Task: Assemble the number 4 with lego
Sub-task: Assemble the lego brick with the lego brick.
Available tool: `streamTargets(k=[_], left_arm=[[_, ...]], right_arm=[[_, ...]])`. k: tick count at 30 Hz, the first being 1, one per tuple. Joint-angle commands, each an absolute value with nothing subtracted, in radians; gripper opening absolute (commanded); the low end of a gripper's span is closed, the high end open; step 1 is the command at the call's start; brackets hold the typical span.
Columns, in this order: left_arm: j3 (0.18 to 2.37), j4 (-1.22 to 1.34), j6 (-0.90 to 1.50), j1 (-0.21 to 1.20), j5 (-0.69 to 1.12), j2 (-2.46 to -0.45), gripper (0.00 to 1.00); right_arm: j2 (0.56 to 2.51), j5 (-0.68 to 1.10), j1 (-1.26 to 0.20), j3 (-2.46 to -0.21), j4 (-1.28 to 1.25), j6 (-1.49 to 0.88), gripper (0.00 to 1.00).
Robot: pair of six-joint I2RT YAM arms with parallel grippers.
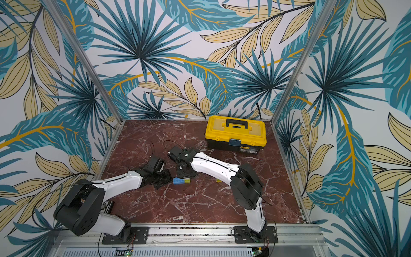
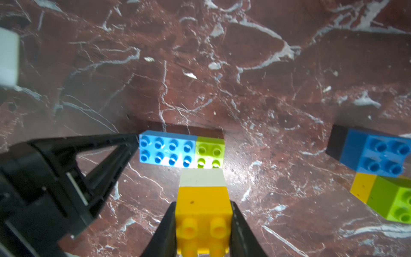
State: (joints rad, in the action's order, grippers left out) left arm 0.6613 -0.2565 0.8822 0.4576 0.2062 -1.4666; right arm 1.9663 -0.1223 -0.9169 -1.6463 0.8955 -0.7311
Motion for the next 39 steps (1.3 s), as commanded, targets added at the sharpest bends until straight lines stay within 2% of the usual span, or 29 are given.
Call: streamTargets(k=[1, 27, 39], left_arm=[[0.667, -0.239, 0.882, 0.461, 0.205, -1.466, 0.19], [0.665, -0.234, 0.88, 0.46, 0.21, -1.465, 0.19], [0.667, -0.229, 0.882, 0.46, 0.216, -1.469, 0.19]], right_arm=[[2.017, -0.149, -0.923, -1.68, 0.923, -0.717, 0.19], [2.161, -0.189, -0.936, -1.787, 1.026, -0.738, 0.18], [2.197, -0.141, -0.945, -1.806, 1.046, -0.773, 0.18]])
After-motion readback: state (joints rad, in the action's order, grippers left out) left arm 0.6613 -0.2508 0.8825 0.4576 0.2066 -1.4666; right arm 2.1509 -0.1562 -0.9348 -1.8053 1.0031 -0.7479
